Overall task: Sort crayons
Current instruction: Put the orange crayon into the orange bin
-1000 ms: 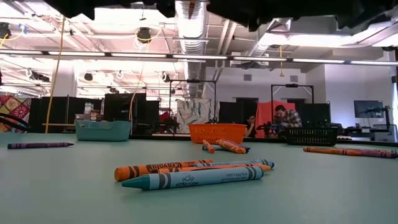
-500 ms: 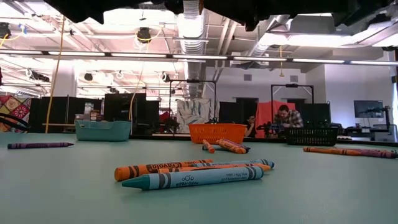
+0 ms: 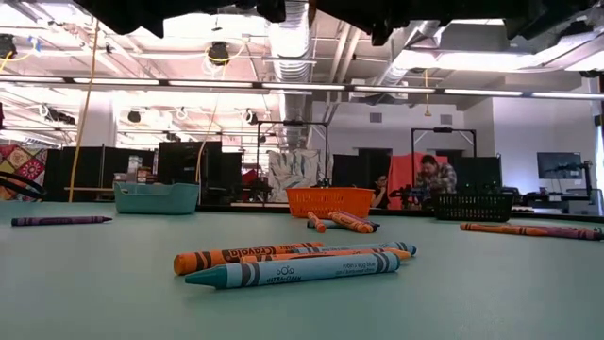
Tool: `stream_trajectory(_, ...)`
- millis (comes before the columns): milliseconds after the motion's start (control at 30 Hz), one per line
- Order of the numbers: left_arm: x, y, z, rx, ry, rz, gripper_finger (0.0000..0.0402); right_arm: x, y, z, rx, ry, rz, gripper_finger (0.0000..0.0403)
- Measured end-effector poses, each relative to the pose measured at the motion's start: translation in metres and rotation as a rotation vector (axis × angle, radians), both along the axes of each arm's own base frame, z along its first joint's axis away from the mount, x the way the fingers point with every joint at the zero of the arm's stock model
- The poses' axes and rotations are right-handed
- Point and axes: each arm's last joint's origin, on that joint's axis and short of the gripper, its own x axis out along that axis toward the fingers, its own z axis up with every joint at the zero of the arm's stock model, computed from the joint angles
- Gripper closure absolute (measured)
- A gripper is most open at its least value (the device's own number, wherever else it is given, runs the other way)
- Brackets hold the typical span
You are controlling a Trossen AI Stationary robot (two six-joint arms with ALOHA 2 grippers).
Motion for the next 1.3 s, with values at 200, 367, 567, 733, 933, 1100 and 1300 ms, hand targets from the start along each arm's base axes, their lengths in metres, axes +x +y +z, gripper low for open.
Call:
stream_trajectory(200,0.0,0.0,0.001,-0.001,-0.008,0.007,0.0395,0.0,-0.001,0.0,-0.001,0.004,0.004,0.031)
stream_trajectory(367,0.0,0.001,0.001,-0.002,-0.005,0.013,0.0395,0.0,-0.001,-0.001,-0.013,0.011,0.005,0.0375)
stream_trajectory(567,0.0,0.001,0.0,-0.005,-0.001,0.016,0.0395,0.0,-0.001,-0.002,-0.032,0.019,0.005,0.0397)
stream_trajectory(733,0.0,0.001,-0.001,-0.006,0.007,0.017,0.0394,0.0,-0.001,-0.003,-0.036,0.029,0.005,0.04)
stream_trajectory(933,0.0,0.001,-0.001,-0.017,0.02,0.017,0.0382,0.001,-0.001,-0.004,-0.038,0.039,0.005,0.0401)
stream_trajectory(1100,0.001,0.001,-0.004,-0.024,0.049,0.032,0.0364,0.001,-0.001,-0.007,-0.042,0.069,0.004,0.0402)
stream_trajectory(1300,0.001,-0.003,-0.008,-0.02,0.084,0.079,0.0315,0.001,-0.005,-0.011,-0.048,0.116,-0.01,0.0402)
